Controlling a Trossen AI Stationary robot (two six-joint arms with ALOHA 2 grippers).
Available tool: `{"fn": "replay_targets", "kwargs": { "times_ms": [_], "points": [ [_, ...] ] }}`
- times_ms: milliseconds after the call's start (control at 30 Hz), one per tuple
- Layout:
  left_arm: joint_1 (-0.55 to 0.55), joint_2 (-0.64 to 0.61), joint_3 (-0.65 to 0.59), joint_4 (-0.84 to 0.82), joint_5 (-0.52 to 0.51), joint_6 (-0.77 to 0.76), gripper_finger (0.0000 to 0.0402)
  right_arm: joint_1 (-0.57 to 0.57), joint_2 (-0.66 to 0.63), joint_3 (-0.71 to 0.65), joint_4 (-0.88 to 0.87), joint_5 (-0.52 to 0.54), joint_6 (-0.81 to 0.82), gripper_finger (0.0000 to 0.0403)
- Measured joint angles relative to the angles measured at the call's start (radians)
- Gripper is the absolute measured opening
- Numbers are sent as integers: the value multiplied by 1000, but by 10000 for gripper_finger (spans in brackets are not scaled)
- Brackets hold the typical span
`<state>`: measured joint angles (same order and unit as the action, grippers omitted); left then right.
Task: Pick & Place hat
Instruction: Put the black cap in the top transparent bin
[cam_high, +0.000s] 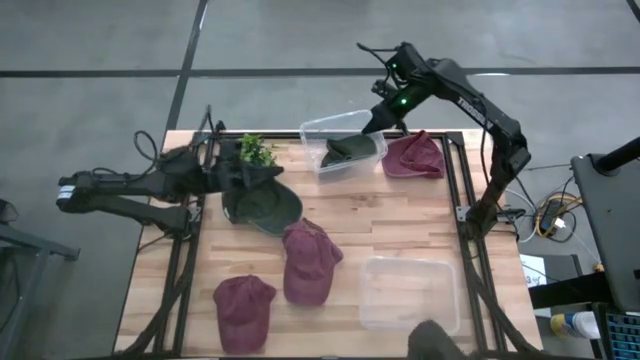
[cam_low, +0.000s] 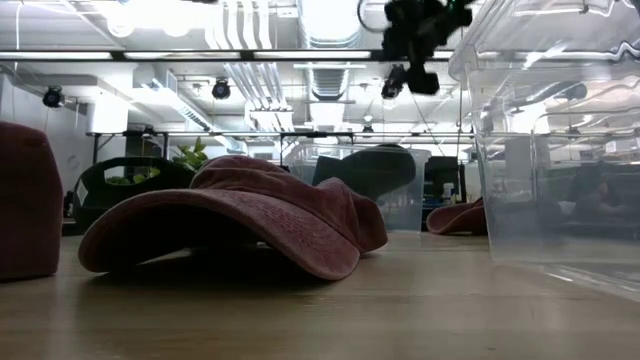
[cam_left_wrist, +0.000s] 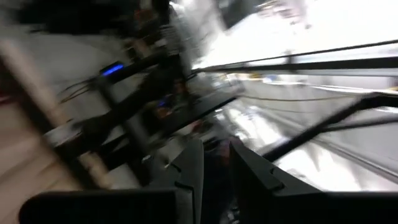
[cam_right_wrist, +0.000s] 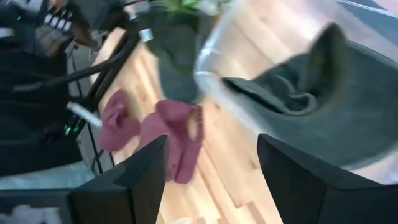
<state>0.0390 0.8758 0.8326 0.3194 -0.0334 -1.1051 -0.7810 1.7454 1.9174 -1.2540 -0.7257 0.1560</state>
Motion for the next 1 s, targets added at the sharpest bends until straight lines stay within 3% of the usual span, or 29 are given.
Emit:
{"fn": "replay_targets", "kwargs": {
  "times_ms": [167, 333, 633, 1000],
  "points": [
    [29, 4, 3, -264, -10, -41, 71, 104, -38, 60, -23, 2, 24, 237],
    [49, 6, 0, -368, -21, 18, 71, 226, -78, 62, -20, 33, 83, 236],
    [93, -8, 15, -373, -39, 13, 71, 488, -51, 57, 86, 302, 191, 234],
    [113, -24, 116, -371, -100, 77, 71, 596, 134, 45, 229, 341, 264, 230]
  ]
}}
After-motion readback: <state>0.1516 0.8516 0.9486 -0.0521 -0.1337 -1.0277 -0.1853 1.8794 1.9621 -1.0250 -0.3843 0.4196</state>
